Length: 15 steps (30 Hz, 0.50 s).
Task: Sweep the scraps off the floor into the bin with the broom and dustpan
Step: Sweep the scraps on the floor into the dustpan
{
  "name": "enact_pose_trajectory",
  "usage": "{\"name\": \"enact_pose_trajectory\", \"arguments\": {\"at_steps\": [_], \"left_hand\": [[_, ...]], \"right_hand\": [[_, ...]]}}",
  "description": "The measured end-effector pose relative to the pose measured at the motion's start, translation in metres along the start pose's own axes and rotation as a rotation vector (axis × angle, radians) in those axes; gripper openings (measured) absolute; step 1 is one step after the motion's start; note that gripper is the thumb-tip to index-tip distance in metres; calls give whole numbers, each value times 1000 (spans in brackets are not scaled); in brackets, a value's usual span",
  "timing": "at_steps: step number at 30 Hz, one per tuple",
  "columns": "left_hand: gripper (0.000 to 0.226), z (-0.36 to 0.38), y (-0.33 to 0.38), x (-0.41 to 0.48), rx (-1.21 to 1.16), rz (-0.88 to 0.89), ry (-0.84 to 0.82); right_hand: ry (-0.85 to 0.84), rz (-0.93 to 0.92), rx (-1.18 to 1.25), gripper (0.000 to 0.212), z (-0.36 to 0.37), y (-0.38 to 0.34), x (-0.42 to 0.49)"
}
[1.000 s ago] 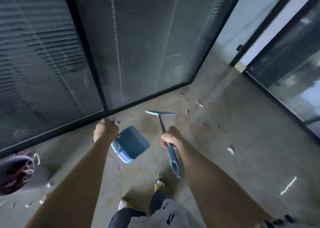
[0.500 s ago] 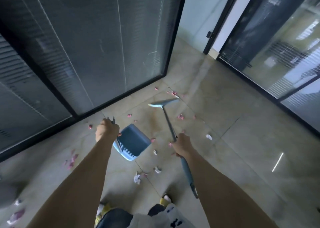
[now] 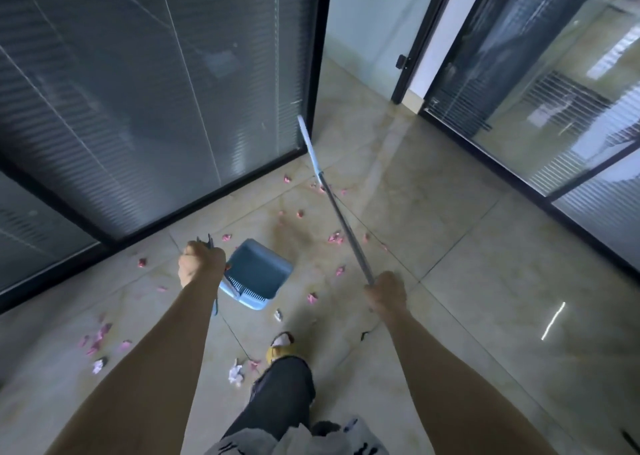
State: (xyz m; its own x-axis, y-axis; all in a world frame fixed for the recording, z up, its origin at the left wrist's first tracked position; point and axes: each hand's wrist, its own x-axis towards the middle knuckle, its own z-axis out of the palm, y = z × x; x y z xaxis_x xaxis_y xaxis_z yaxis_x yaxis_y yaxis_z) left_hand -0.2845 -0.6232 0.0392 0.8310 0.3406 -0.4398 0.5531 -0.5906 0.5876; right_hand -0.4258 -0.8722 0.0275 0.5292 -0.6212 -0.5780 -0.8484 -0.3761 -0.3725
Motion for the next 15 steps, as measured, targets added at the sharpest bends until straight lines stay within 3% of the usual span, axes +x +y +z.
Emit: {"name": "enact_pose_trajectory", "arguments": {"at_steps": [2, 5, 9, 15], "left_hand": [[25, 21, 14, 6, -24, -19, 2], [27, 49, 39, 14, -45, -56, 20], [30, 85, 78, 36, -43, -100, 14], [29, 109, 115, 67, -84, -168, 60]], "right_hand": [[-125, -21, 95, 5, -13, -8, 23], [-106, -99, -20, 7, -35, -32, 58], [-132, -188, -175, 47, -52, -65, 120], [-156, -197, -330, 24, -60, -88, 188]]}}
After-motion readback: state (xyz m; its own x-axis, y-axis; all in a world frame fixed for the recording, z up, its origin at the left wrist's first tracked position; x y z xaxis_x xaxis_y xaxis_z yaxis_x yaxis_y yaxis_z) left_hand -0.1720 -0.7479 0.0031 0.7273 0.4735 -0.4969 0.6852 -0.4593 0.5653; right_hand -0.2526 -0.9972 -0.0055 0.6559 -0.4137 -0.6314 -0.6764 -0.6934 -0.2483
